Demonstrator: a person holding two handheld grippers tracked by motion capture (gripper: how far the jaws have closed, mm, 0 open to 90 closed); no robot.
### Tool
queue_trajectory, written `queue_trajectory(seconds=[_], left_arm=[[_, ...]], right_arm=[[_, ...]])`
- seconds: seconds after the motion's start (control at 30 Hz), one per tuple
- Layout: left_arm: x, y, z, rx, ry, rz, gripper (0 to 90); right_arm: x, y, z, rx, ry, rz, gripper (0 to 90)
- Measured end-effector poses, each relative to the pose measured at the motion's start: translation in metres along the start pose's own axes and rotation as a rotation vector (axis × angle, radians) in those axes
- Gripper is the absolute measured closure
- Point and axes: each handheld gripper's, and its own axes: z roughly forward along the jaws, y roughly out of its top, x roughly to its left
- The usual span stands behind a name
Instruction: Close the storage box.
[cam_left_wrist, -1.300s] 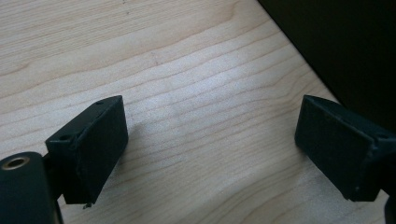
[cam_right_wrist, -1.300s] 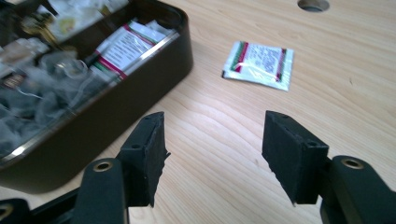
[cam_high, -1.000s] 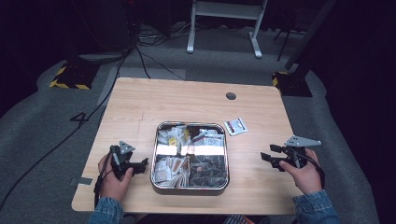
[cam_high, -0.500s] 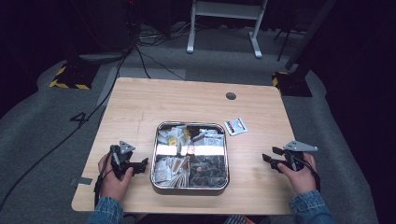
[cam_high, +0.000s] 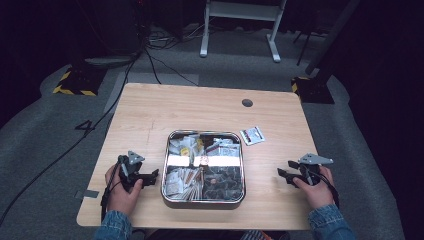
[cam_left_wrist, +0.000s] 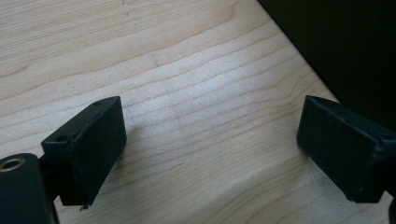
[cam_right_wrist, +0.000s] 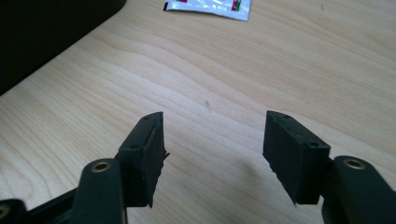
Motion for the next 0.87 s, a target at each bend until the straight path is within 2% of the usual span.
queue_trajectory(seconds=[0.17, 0.2, 0.27, 0.3, 0.33, 0.37, 0.87], left_arm=[[0.0, 0.0, 0.0, 0.0, 0.0, 0.0, 8.6], [0.0, 0.0, 0.0, 0.0, 0.0, 0.0, 8.6], [0.0, 0.0, 0.0, 0.0, 0.0, 0.0, 8.6], [0.0, 0.0, 0.0, 0.0, 0.0, 0.0, 8.6], [0.0, 0.0, 0.0, 0.0, 0.0, 0.0, 8.6], [0.0, 0.0, 0.0, 0.0, 0.0, 0.0, 8.6], [0.0, 0.0, 0.0, 0.0, 0.0, 0.0, 8.6]], right_arm=[[0.002, -0.002, 0.006, 0.044, 0.027, -0.001, 34.7], [0.002, -0.003, 0.009, 0.071, 0.03, -0.014, 28.6], [0.004, -0.005, 0.012, 0.069, 0.018, -0.044, 21.3], [0.006, -0.006, 0.015, 0.06, 0.008, -0.035, 11.9], [0.006, -0.006, 0.015, 0.06, 0.008, -0.035, 11.9], [0.008, -0.007, 0.019, 0.045, -0.015, -0.019, 7.3], [0.007, -0.007, 0.019, 0.047, -0.018, -0.016, 6.6]])
